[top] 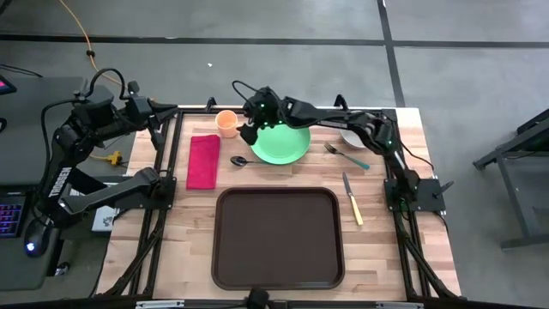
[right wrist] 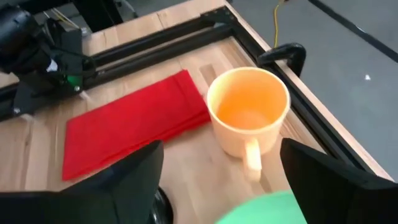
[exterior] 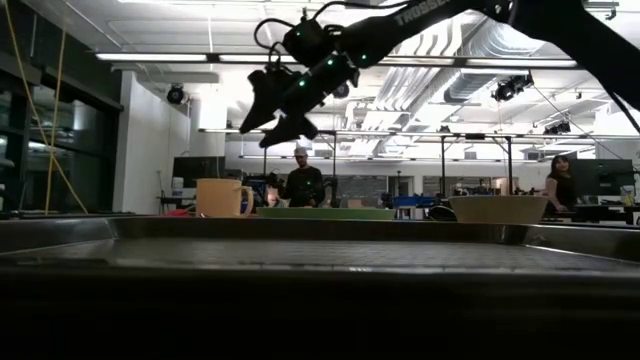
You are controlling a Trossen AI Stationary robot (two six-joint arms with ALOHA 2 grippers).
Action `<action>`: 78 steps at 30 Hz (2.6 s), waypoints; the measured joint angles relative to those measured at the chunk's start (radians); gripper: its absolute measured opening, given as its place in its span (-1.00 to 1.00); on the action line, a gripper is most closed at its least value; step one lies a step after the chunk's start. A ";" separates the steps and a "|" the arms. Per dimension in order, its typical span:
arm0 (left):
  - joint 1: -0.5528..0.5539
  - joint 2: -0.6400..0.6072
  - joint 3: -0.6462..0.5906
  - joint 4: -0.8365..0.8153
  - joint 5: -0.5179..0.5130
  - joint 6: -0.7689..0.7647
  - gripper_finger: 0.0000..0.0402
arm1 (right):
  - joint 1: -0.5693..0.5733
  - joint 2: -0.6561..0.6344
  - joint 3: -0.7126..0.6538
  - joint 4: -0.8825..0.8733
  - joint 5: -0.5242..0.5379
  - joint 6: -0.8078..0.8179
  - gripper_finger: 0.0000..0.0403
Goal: Set up tray
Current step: Put the orange mug on the brown serving tray
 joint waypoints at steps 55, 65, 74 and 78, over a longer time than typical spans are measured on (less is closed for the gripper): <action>0.000 0.000 0.000 -0.068 0.049 0.031 -0.69 | -0.027 0.211 0.002 0.189 0.029 0.105 0.48; 0.000 0.000 0.000 -0.068 0.049 0.032 -0.69 | -0.025 0.211 0.002 0.206 0.030 0.099 0.12; 0.000 0.000 0.000 -0.068 0.048 0.038 -0.69 | -0.024 0.211 0.002 0.208 0.027 0.074 -0.11; 0.000 0.000 0.000 -0.068 0.048 0.038 -0.69 | -0.024 0.211 0.002 0.207 0.028 0.071 -0.19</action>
